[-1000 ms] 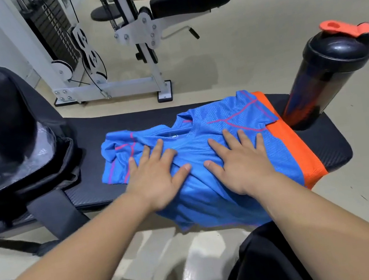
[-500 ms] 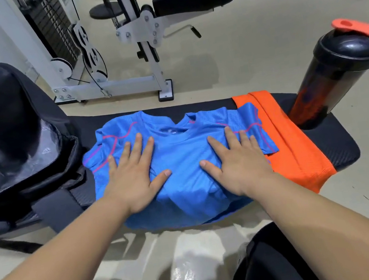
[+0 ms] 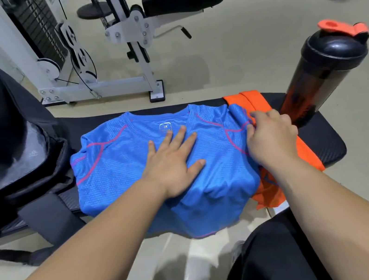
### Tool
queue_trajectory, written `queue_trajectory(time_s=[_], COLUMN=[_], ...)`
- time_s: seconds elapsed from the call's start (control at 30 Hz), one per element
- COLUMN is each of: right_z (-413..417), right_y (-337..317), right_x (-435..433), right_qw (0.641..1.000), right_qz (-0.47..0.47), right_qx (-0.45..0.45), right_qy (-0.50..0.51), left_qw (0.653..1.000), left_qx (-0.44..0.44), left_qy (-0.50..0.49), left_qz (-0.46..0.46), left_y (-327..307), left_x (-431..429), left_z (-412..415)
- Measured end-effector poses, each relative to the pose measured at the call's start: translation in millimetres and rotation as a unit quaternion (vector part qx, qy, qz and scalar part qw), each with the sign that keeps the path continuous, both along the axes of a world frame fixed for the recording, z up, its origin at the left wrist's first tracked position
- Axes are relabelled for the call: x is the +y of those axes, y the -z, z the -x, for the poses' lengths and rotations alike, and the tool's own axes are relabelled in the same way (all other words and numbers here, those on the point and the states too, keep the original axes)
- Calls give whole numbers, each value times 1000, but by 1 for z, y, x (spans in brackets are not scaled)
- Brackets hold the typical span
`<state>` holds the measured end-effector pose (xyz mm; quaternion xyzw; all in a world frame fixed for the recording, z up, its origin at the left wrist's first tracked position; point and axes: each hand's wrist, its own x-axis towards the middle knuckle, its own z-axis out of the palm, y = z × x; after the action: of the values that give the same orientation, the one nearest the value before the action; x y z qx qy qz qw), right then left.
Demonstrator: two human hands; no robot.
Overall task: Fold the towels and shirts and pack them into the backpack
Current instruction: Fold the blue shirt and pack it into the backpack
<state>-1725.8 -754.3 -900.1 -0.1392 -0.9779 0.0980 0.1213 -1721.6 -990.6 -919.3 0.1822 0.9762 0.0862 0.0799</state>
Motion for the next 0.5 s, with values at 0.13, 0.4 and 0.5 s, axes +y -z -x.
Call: queue_trajectory(time_s=[0.13, 0.4, 0.5], right_z=[3, 10, 10], right_y=[4, 8, 10], right_x=[9, 1, -1], right_qw=[998, 997, 997], right_qz=[-32, -66, -64], right_qx=[-52, -42, -39], right_qy=[18, -14, -19], left_qw=[998, 995, 995], left_qx=[-17, 2, -1], left_qy=[-47, -80, -78], left_qz=[33, 55, 66], left_y=[8, 9, 6], left_x=[2, -28, -27], left_z=[8, -7, -8])
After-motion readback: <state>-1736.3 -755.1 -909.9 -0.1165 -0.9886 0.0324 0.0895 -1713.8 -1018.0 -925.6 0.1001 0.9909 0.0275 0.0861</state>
